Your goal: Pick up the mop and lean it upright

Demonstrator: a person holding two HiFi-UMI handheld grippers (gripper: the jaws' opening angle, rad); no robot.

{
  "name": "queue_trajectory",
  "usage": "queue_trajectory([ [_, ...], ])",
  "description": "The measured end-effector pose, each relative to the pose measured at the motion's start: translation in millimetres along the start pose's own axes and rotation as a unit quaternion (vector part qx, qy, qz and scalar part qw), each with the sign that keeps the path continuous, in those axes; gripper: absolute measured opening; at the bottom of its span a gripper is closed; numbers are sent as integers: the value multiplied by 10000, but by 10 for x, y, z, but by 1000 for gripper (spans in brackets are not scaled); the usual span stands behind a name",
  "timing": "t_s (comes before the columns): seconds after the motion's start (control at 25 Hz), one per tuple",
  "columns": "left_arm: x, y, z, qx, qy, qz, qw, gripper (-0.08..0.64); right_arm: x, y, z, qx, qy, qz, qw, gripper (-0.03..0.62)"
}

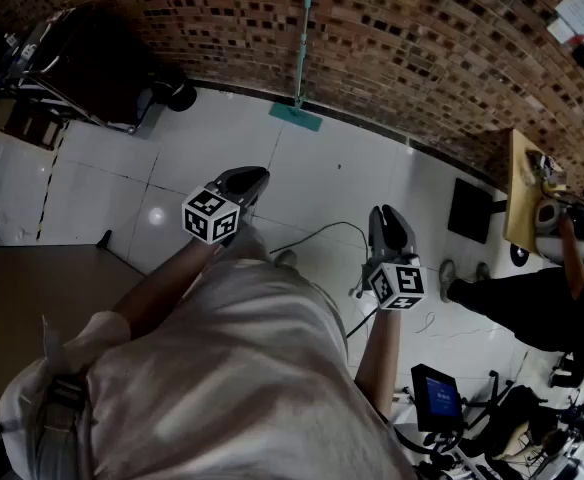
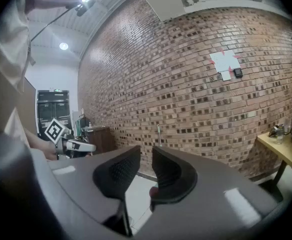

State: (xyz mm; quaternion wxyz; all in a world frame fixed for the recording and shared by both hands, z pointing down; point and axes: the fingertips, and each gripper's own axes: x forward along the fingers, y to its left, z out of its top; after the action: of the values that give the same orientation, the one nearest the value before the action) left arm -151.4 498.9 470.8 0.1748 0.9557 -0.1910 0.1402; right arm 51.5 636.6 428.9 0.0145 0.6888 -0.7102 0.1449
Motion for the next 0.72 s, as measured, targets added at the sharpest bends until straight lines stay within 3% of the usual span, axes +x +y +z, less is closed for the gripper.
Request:
queue_trajectory([
  [0.24,135,343,96,-55,37,-20,10000,48,342,21,64,4,12,-36,10000,71],
  [0.72,759,1051,718,271,201,-633,9974,49,1063,-135,283,248,-72,-686,9973,71],
])
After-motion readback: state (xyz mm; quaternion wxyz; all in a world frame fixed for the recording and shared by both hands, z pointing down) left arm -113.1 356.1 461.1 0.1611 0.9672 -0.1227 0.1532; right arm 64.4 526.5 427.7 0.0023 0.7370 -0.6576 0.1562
